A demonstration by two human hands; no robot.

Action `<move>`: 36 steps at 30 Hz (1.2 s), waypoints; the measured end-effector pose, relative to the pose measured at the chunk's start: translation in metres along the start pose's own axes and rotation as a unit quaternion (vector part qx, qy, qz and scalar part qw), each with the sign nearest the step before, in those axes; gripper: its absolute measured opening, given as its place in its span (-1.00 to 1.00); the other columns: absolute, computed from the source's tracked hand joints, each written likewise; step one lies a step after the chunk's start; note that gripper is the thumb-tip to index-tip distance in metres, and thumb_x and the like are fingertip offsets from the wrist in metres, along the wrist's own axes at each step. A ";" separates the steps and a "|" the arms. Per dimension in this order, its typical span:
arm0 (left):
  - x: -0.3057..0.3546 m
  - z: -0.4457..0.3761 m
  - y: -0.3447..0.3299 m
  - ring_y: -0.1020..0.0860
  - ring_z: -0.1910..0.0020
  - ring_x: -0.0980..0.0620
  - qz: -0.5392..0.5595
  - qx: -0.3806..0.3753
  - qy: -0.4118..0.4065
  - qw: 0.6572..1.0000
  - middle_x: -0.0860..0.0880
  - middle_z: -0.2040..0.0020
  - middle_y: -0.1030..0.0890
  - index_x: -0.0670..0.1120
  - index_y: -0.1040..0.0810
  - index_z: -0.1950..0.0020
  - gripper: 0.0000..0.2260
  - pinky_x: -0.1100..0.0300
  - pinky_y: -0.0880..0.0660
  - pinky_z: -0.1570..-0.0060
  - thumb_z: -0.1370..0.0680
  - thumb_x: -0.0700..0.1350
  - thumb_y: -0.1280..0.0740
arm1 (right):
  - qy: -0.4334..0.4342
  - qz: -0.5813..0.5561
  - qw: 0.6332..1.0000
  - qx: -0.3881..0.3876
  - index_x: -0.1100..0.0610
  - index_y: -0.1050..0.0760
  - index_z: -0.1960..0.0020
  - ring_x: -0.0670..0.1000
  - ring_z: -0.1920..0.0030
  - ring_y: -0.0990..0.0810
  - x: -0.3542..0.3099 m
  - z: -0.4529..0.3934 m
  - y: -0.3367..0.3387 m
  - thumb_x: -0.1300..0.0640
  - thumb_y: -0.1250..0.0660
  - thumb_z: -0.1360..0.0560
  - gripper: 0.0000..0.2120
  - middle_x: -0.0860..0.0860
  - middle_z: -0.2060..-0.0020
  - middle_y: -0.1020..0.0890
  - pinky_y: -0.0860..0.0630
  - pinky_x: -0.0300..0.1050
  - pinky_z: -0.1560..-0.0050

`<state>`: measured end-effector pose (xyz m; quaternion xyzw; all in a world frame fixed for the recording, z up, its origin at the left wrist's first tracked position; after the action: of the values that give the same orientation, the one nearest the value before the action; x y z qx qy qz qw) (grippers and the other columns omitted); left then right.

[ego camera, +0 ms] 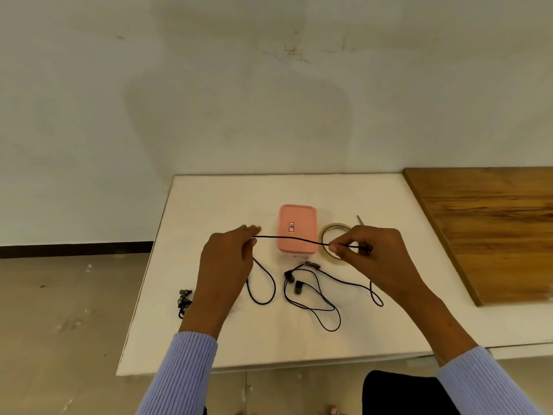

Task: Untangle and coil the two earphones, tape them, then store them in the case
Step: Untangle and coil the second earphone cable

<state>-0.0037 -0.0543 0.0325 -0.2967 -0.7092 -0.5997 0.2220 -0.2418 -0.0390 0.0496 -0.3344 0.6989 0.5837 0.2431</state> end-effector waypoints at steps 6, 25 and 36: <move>0.021 0.005 -0.015 -0.49 -0.28 0.07 0.044 -0.056 -0.101 0.992 0.00 -0.26 -0.56 -0.03 -0.53 -0.27 -0.65 0.17 -0.39 -0.28 -0.49 -0.11 -0.26 | 0.045 0.031 0.998 -0.025 0.07 -0.66 0.23 -0.24 0.32 -0.51 -0.014 -0.003 -0.011 0.21 -0.48 -0.37 -0.95 -0.16 0.34 -0.62 -0.34 -0.39 0.35; 0.000 0.000 0.002 -0.58 -0.17 -0.01 -0.006 0.007 -0.019 1.000 -0.03 -0.11 -0.65 -0.06 -0.62 -0.16 -0.78 0.25 -0.39 -0.12 -0.54 -0.20 -0.33 | -0.008 0.003 1.000 -0.012 0.00 -0.65 0.24 -0.12 0.46 -0.40 0.001 -0.003 0.008 0.19 -0.49 -0.38 -0.90 -0.35 0.38 -0.59 -0.32 -0.35 0.41; 0.031 0.008 -0.028 -0.62 0.03 0.17 0.103 -0.077 -0.116 0.985 0.05 0.05 -0.70 -0.02 -0.68 -0.02 -0.85 0.38 -0.47 -0.02 -0.46 -0.12 -0.43 | 0.049 0.049 0.995 -0.071 0.06 -0.67 0.15 -0.30 0.28 -0.49 -0.024 -0.002 -0.023 0.12 -0.44 -0.42 -0.95 -0.33 0.42 -0.48 -0.29 -0.44 0.32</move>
<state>-0.0445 -0.0441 0.0316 -0.4519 -0.6474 -0.5882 0.1754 -0.2090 -0.0386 0.0526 -0.3445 0.6823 0.6260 0.1548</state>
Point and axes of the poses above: each hand's wrist, its own z-axis away from the middle knuckle, its own y-axis out of the back of the hand, x = y × z, the point moved 2 cm from there along -z, towards the middle knuckle
